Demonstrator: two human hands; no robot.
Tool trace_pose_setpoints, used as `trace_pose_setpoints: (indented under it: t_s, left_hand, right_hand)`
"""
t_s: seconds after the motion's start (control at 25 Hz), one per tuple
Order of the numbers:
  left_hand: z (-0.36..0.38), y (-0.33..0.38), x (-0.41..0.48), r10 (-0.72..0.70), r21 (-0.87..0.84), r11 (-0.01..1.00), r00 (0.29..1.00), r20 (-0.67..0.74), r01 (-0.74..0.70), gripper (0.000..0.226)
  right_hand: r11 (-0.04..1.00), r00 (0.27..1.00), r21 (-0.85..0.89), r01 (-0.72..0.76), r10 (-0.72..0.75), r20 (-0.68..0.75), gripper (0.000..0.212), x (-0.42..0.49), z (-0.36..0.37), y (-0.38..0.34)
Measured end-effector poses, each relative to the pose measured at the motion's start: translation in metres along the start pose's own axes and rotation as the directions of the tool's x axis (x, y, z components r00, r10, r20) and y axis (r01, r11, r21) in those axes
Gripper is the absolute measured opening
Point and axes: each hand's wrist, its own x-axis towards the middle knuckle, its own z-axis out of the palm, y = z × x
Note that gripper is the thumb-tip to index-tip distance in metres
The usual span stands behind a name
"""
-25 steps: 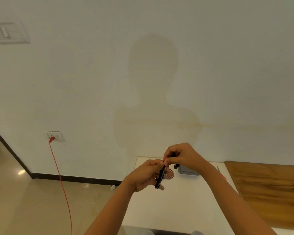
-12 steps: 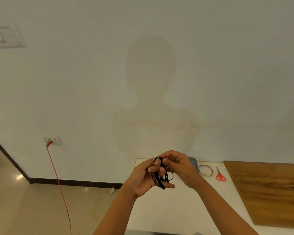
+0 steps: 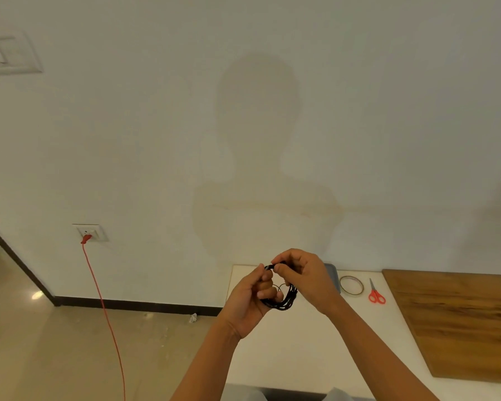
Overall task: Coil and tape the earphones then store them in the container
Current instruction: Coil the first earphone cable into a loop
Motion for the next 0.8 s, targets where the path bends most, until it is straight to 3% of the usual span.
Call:
trace_pose_setpoints:
  t_s: [0.16,0.28,0.44,0.68,0.8]
  left_hand:
    - [0.012,-0.008,-0.001,0.076,0.047,0.996,0.985,-0.156,-0.069,0.037]
    - [0.011,-0.010,0.001,0.058,0.049,0.998,0.977,-0.203,-0.049,0.040]
    - [-0.001,-0.002,-0.001,-0.112,0.052,0.992,0.992,-0.062,0.115,0.036]
    - [-0.015,0.017,0.002,-0.276,0.341,0.908,0.960,0.051,0.243,0.055]
    - [-0.013,0.021,0.004,-0.279,0.485,0.849,0.957,0.076,0.209,0.051]
  right_hand:
    - [0.972,0.988,0.185,-0.144,0.129,0.090,0.008,0.001,-0.003,-0.003]
    - [0.924,0.961,0.272,-0.271,0.242,0.136,0.009,0.000,0.000,-0.002]
    - [0.962,0.970,0.149,-0.227,0.209,0.127,0.009,-0.002,-0.001,0.002]
    - [0.985,0.984,-0.170,-0.037,0.066,0.168,0.013,-0.003,-0.003,0.001]
    - [0.961,0.982,-0.270,0.057,-0.005,0.189,0.015,-0.006,-0.003,0.000]
